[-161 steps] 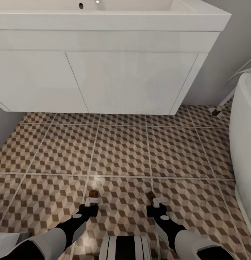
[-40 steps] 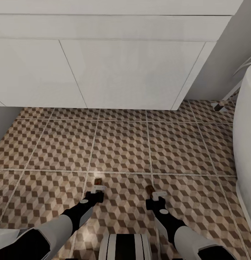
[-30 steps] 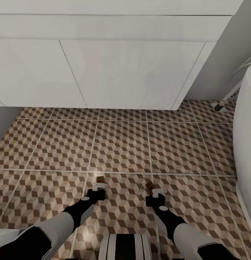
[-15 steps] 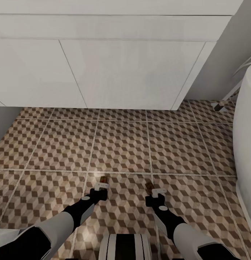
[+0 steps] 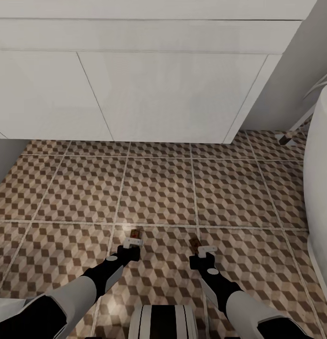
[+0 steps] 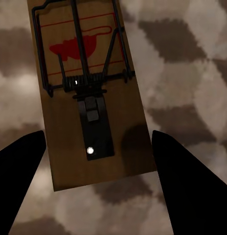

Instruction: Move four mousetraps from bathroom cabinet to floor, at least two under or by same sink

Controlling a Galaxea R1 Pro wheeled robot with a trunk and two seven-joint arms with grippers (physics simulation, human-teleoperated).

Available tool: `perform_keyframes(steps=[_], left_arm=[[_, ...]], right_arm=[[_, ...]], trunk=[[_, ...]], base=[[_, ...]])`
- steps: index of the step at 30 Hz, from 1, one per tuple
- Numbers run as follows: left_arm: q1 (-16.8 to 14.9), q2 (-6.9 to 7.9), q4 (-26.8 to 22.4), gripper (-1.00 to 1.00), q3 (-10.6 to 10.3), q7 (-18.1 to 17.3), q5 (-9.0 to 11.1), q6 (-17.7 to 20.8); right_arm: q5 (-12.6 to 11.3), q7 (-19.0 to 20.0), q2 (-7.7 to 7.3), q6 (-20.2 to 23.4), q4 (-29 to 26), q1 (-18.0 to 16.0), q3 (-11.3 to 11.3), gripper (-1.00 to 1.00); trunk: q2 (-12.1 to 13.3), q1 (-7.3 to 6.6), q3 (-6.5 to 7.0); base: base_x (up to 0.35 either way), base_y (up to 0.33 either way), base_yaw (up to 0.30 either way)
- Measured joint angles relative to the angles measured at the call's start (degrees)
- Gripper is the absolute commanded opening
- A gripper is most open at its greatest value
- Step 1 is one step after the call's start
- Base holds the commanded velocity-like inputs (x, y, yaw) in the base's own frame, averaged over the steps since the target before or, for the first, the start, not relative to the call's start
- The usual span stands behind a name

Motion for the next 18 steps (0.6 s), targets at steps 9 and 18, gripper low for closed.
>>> perform_keyframes(steps=[9,18], left_arm=[[0.00,-0.06,-0.06,-1.00,0.08,0.04,0.01,0.00],[0.00,0.00,-0.06,-1.00,0.15,0.08,0.02,-0.13]], right_arm=[[-0.01,-0.24,0.00,0.89,0.00,0.00,-0.04,-1.00],[0.21,-0.12,0.08,0.97,0.00,0.00,0.06,-1.00]], trunk=[[0.00,0.00,0.00],[0.00,-0.03,0.00]], base=[[0.000,0.000,0.000],[0.143,0.000,0.000]])
